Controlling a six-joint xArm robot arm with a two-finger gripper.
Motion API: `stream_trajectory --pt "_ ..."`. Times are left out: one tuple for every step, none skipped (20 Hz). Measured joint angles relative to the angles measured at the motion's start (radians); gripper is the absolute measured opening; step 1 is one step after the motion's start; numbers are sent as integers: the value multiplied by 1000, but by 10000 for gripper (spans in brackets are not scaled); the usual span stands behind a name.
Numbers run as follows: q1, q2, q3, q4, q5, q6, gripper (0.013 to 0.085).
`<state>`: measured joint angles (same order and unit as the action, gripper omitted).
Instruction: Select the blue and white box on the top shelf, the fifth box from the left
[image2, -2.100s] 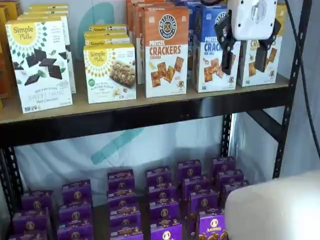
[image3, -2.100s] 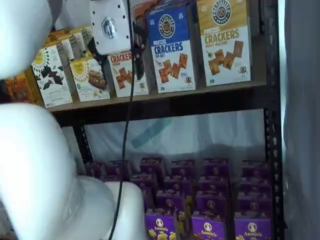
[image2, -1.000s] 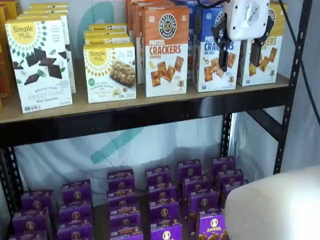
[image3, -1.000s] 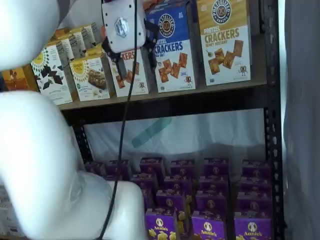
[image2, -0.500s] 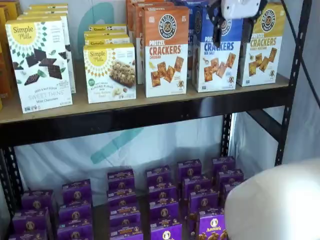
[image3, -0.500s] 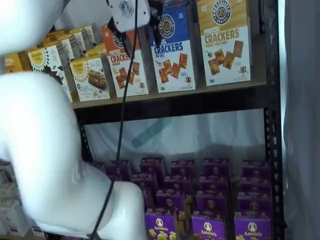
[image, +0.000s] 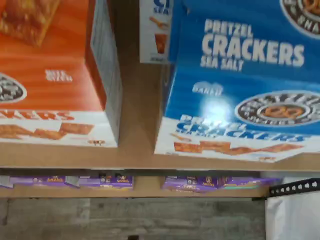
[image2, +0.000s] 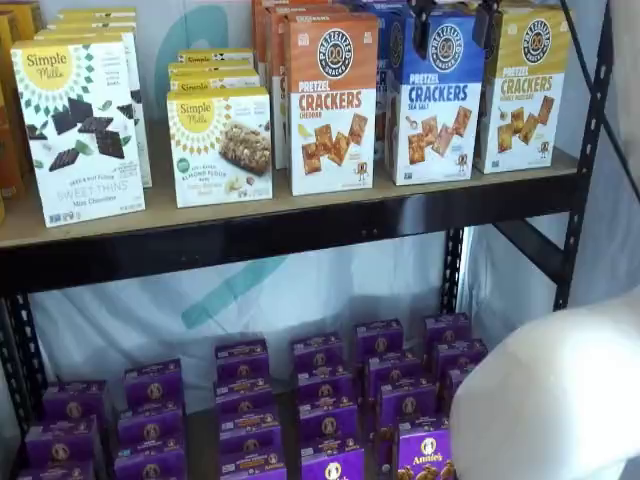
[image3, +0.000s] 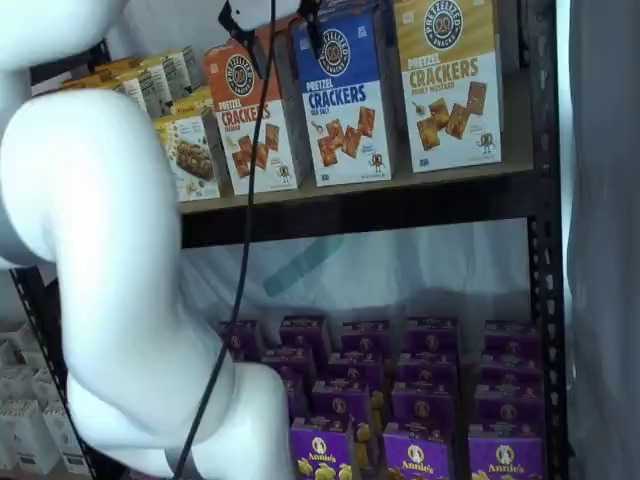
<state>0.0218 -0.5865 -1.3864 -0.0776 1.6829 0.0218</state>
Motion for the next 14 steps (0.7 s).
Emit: stream_trajectory --pt "-2 9 -11 1 0 -2 850" --pt "-5 15 -20 3 0 -4 850" --pt "-8 22 -28 6 0 -7 850" --pt "-10 28 -37 8 2 -9 850" --pt "-12 34 -45 10 5 -11 850" --pt "-14 40 -52 11 8 -13 850" --pt "-15 45 -58 11 10 -14 850" --pt "-16 49 -63 11 13 -15 850" --pt "-16 53 -68 10 16 -15 850" --pt "-16 57 -72 9 18 -16 850" --pt "-16 60 -75 7 20 -16 850" --pt "-15 63 -77 5 22 -16 850" --pt "-14 65 -78 4 22 -15 850" --pt "-13 66 -78 4 21 -15 850"
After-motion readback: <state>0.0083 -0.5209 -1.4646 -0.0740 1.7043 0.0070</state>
